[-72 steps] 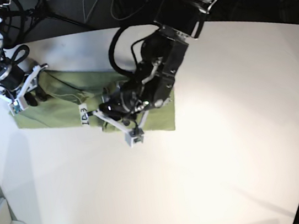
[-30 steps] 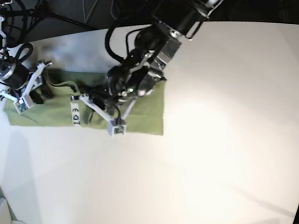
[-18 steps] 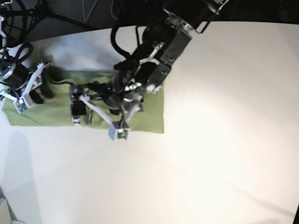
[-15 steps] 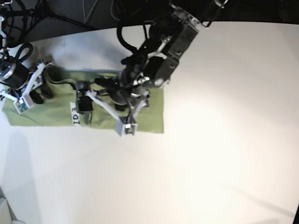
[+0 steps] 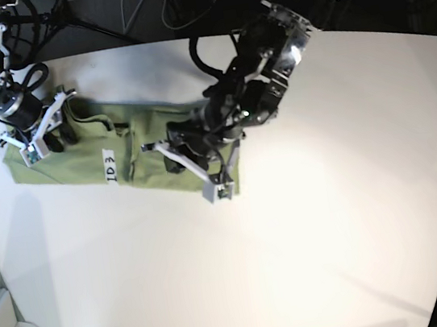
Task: Fold the T-shirt properly
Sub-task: 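Press the folded layers flat with the left gripper, then open the left gripper and lift it off the folded edge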
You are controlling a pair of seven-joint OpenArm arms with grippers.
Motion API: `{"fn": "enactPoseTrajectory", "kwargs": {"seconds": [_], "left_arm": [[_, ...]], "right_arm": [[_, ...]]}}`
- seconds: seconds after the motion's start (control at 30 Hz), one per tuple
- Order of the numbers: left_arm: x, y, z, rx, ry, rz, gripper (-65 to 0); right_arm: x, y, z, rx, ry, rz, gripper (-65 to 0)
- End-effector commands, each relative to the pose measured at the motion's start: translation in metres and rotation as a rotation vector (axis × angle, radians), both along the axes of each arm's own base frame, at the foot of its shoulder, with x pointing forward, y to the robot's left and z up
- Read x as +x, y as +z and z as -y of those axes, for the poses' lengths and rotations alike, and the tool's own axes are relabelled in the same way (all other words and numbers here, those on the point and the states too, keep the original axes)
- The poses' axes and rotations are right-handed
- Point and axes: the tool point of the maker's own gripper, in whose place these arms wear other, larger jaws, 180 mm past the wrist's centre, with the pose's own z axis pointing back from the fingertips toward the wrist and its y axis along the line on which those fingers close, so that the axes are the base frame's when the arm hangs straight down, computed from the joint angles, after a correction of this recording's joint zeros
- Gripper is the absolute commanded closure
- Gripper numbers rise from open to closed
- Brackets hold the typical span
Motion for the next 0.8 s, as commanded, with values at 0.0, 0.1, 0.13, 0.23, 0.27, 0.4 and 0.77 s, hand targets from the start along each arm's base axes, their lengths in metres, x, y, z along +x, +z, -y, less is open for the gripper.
{"fn": "enactPoseTrajectory", "kwargs": {"seconds": [0.0,0.1,0.13,0.23,0.27,0.4,0.77], "left_arm": [[0.005,0.013,0.004,-0.027,0.000,0.037,-2.2],[0.001,0.014,-0.005,-0.017,0.002,0.047,-2.2],[-0.001,0.015,-0.009,-0.013,0.001,0.052,-2.2],[-0.001,0.024,-0.029,-0.017,0.039,0.078,-2.2],[0.000,0.027,-0.037,-0.021,0.058,0.086,-2.2],[-0.002,0.019,-0.062,-0.002,0.099,0.024,-2.2],[-0.008,-0.007,-0.079,0.049,0.150,-0.093,-2.2]], "right_arm": [[0.008,0.012,0.004,0.002,0.000,0.047,-19.4],[0.008,0.012,0.004,-0.001,0.001,0.045,-19.4],[0.008,0.012,0.005,-0.002,0.002,0.045,-19.4],[0.007,0.012,0.005,-0.002,0.002,0.043,-19.4],[0.007,0.012,0.005,-0.002,0.002,0.043,-19.4],[0.008,0.012,0.005,-0.002,0.002,0.045,-19.4],[0.009,0.012,0.004,0.000,0.001,0.047,-19.4]]}}
